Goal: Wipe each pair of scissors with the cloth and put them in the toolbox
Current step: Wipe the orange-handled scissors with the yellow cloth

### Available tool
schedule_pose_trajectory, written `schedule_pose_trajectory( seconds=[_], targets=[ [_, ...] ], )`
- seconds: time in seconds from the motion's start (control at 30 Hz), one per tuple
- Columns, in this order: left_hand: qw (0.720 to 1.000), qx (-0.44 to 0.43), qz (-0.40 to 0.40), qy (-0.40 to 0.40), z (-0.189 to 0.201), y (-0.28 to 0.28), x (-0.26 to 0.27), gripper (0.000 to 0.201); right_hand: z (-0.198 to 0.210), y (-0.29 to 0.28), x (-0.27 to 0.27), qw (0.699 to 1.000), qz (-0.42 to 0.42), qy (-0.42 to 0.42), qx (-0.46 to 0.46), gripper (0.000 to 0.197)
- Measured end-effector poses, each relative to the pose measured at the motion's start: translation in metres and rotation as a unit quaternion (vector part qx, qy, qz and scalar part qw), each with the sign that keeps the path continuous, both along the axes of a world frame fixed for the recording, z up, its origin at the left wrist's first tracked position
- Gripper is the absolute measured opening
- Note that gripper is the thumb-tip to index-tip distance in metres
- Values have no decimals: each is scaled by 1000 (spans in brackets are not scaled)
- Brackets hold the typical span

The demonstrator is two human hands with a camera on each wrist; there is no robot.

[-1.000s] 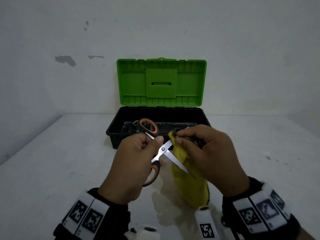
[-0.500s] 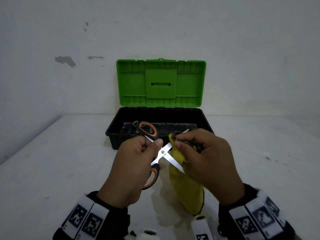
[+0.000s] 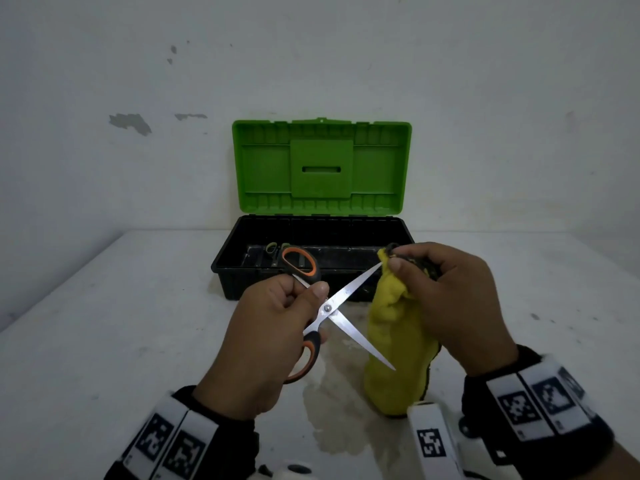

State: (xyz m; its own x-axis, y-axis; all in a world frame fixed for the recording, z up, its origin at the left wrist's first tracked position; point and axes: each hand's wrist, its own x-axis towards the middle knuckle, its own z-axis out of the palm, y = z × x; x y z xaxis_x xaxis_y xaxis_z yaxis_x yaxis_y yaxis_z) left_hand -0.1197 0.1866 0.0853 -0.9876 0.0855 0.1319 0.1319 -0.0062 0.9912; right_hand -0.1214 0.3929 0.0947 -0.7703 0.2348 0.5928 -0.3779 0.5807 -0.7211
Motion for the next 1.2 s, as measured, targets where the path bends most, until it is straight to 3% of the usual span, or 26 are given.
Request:
schedule_pose_trajectory(
  seconds=[0.13,0.33,0.6,0.87,1.0,1.1,1.2],
  targets=[
    [998,-46,24,40,2,-2,-1,32,12,5,7,1000,16,-1,-10,12],
    [989,-108,50,85,2,4,-1,38,21,-28,17,991,100,-39,83,12],
    [975,-153,54,155,2,4,4,22,2,-34,3,990,50,-57,119,9],
    [978,-151,47,138,-4,3,5,21,6,-8,-10,983,30,-88,157,10],
    [984,-135,46,108,-3,-1,1,25,9,3,-11,990,2,-53,130,10],
    [997,-64,45,25,-3,-3,-5,30,13,-8,0,991,62,-9,118,12],
    [999,-15,20,-37,-1,-2,-7,33,6,-28,9,974,136,5,180,12]
  ],
)
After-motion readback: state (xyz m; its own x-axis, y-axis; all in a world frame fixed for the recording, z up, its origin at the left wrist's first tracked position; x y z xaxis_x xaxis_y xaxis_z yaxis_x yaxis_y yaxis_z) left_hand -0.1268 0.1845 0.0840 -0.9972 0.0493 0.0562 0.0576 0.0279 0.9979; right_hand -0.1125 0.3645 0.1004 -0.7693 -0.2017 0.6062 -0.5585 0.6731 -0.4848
